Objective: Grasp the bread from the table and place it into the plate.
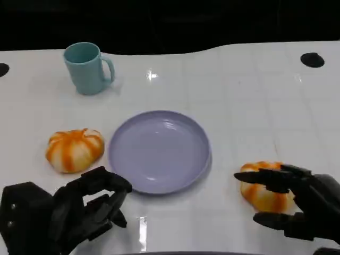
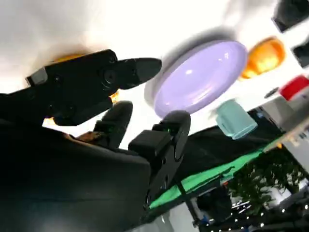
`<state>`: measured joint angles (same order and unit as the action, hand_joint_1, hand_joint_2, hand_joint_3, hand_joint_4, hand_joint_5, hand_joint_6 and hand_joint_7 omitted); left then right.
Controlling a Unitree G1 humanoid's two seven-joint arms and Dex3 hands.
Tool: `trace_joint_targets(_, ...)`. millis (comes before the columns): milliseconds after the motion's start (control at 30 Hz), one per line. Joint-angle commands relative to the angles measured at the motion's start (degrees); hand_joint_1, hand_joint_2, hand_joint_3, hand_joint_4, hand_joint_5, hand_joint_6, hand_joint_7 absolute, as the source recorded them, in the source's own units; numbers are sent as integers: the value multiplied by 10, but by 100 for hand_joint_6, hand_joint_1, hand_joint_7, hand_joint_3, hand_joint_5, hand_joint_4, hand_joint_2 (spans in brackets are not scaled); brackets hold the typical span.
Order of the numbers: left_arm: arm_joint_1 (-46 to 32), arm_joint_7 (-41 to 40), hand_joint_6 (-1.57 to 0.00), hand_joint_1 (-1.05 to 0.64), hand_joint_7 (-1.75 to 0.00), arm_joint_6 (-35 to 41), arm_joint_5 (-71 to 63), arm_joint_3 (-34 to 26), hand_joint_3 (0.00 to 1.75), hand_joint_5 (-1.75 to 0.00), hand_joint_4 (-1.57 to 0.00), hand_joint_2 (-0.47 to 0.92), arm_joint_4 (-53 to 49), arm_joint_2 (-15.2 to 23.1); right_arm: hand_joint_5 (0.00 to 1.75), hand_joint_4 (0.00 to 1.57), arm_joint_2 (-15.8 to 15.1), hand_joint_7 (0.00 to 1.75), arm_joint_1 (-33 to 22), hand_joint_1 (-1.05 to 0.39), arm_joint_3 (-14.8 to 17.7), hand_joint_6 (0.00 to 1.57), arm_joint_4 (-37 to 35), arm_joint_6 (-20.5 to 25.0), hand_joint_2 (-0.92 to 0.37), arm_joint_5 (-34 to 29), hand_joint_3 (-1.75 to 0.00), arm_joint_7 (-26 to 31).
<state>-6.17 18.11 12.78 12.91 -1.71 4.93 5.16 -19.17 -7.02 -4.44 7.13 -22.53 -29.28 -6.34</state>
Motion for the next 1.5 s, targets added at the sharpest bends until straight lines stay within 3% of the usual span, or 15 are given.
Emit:
trace_joint_targets(33, -3, -5, -62, -43, -135, 5, 1, 0, 52, -175, -62, 88, 6, 4, 32, 22, -28, 1, -4, -47, 8, 42, 39, 22, -88, -64, 0, 17)
trace_joint_targets(300, -3, -2, -61, -41, -136, -1, 0, 2, 52, -175, -62, 89, 4, 3, 26, 11, -44, 0, -9, -50, -11, 28, 85, 73, -84, -158, 0, 5)
trace_joint_targets(533, -1, -3, -61, -43, -135, 7, 6, -1, 51, -175, -62, 89, 6, 0, 28, 5, -48, 0, 13, -53, -42, 27, 87, 129, -85, -217, 0, -31)
trace_joint_targets(767, -2, -1, -61, -43, -135, 2, 4, 1, 50, -175, -60, 89, 6, -1, 34, 10, -53, 3, 54, -55, -83, 34, 4, 138, -85, -266, 0, 3)
trace_joint_targets(933, -3, 0, -60, -42, -135, 1, 3, 2, 50, -175, -60, 89, 7, -1, 34, 10, -52, 2, 77, -53, -103, 35, -26, 156, -86, -270, -1, -6)
trace_joint_targets(1400, -6, -2, -60, -43, -135, 5, 5, 1, 48, -175, -61, 91, 11, -2, 33, 18, -34, 2, 162, -46, -173, 41, -147, 197, -86, -298, 0, 45)
trace_joint_targets(1500, -8, -4, -61, -44, -134, 7, 4, 2, 47, -175, -60, 91, 16, -3, 32, 27, -32, 3, 183, -47, -185, 46, -175, 204, -87, -302, 0, 58)
